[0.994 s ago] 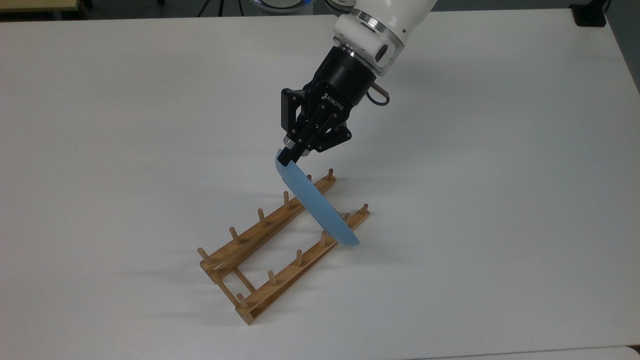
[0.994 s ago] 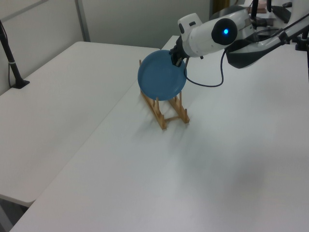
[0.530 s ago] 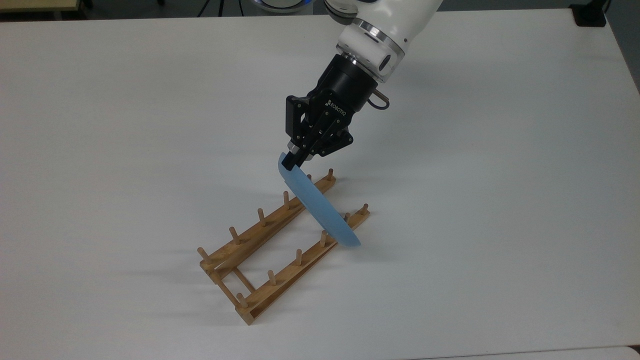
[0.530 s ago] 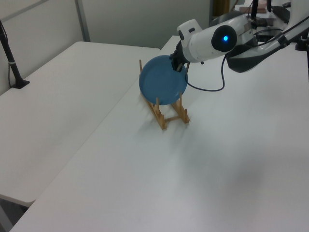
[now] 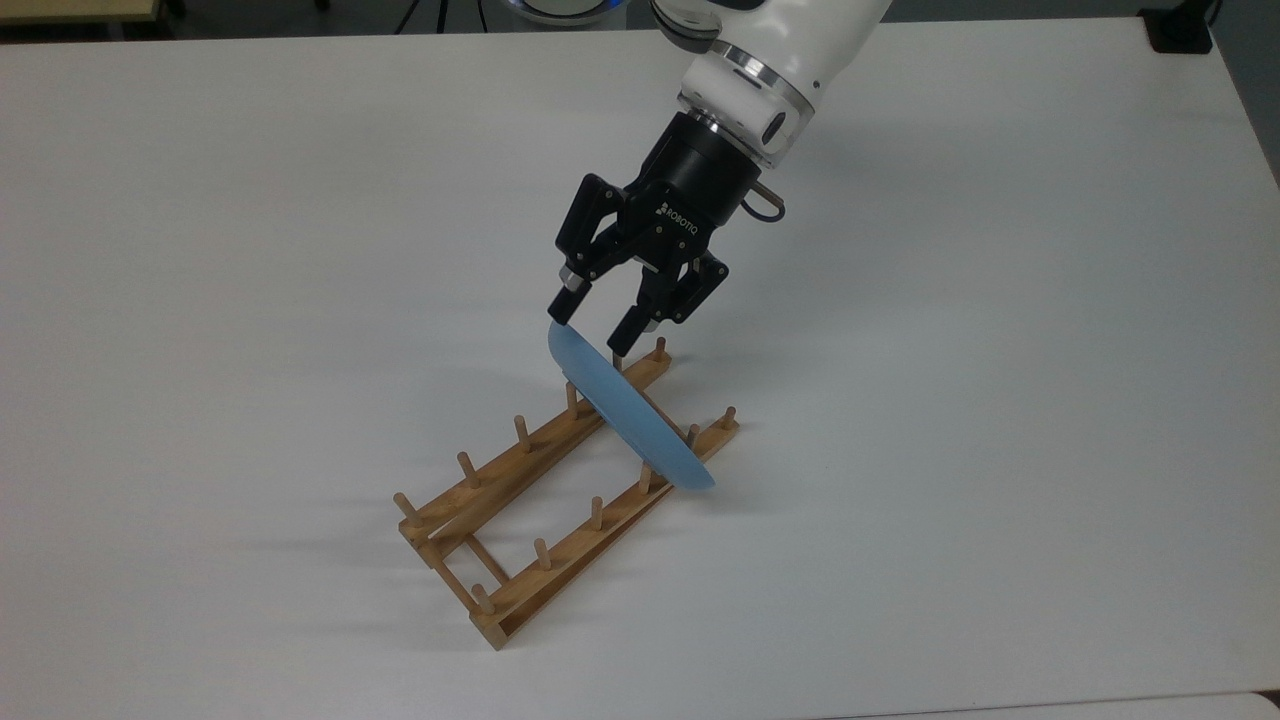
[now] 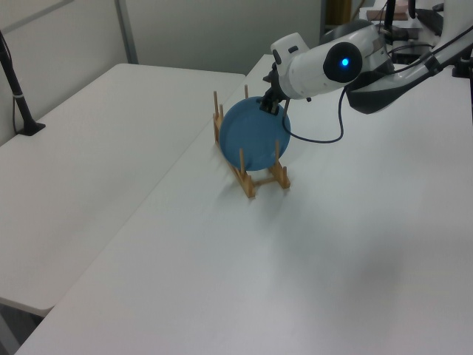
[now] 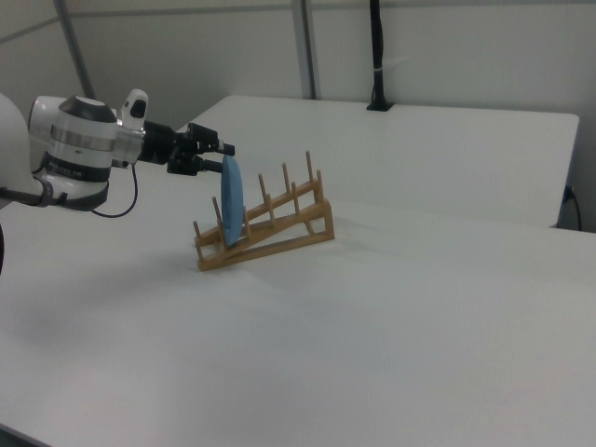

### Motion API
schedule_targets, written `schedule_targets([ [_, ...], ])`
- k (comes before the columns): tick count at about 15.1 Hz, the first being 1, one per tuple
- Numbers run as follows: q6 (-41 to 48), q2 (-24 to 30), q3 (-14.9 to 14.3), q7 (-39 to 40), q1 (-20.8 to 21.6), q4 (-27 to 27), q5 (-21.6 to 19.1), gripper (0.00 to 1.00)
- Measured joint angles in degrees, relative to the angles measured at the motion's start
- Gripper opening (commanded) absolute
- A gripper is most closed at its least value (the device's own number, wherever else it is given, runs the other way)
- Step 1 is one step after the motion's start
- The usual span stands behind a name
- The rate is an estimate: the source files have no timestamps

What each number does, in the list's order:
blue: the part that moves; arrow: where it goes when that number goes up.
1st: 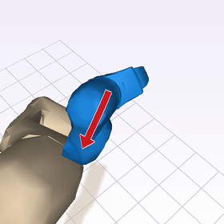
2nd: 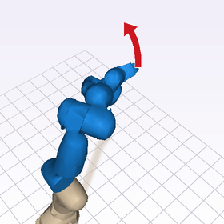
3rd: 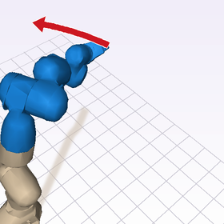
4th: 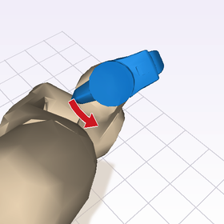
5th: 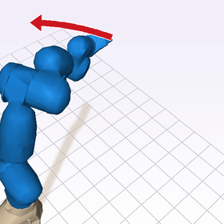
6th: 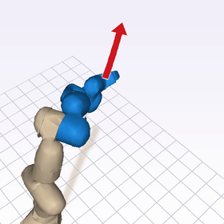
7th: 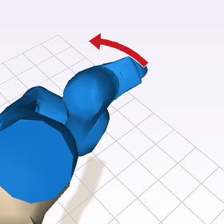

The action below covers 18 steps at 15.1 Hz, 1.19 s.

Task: Place plate in plate rack

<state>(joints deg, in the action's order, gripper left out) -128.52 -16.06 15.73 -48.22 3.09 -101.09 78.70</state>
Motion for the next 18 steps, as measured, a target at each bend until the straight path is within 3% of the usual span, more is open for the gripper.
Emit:
schedule_targets([
  [5,0.0,0.3,0.0,-3.8,0.0,1.0,0.0,1.00],
  [7,0.0,0.6,0.0,-6.3,0.0,2.5,-2.0,1.00],
  [11,0.9,3.5,-0.1,-6.1,-0.2,4.4,-17.4,1.00],
  [18,11.0,9.1,-0.7,2.9,-3.9,4.5,-46.9,1.00],
])
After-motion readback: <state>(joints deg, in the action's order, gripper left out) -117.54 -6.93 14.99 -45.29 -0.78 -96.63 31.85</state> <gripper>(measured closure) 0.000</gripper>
